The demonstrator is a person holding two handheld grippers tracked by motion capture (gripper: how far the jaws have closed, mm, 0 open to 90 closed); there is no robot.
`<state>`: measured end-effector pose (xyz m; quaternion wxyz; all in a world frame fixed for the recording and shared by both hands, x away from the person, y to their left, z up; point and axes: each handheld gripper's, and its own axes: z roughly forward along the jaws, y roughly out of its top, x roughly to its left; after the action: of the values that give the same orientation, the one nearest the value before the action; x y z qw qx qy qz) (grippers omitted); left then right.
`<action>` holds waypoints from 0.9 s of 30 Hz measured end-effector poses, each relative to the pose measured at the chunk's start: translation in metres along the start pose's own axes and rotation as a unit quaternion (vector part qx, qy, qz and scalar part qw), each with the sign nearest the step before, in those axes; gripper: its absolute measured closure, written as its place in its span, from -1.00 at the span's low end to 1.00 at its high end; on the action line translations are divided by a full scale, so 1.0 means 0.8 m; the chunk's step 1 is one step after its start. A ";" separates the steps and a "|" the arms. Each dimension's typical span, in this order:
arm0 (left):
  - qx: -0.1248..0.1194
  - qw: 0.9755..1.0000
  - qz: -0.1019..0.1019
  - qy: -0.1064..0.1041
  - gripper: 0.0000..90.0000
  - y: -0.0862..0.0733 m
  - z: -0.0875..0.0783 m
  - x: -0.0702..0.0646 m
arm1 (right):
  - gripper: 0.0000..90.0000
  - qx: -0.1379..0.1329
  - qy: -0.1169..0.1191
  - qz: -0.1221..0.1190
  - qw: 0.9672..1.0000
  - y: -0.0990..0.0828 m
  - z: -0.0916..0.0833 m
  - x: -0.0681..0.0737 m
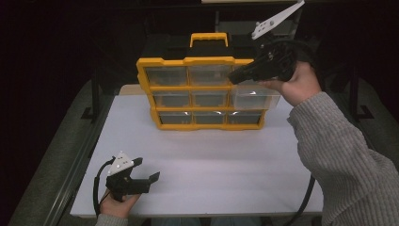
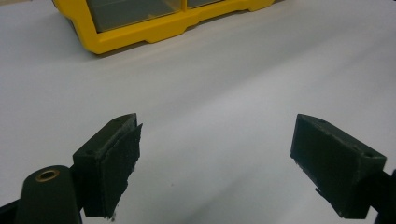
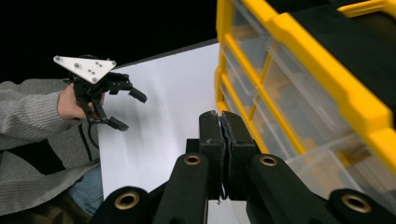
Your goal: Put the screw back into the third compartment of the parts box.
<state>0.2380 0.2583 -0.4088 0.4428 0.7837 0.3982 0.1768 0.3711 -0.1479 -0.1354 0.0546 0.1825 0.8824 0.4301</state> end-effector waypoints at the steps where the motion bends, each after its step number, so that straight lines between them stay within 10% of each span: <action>1: 0.001 1.000 0.001 0.000 -0.67 0.000 0.000 0.000 | 0.94 0.001 -0.005 0.004 1.000 0.000 -0.006 -0.004; 27: 0.006 1.000 0.004 -0.004 -0.67 -0.002 0.005 0.000 | 0.93 0.020 -0.055 0.074 0.996 -0.054 -0.010 -0.073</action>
<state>0.2395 0.2566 -0.4120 0.4390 0.7885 0.3945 0.1731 0.4112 -0.1992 -0.1676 0.0674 0.2715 0.8706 0.4047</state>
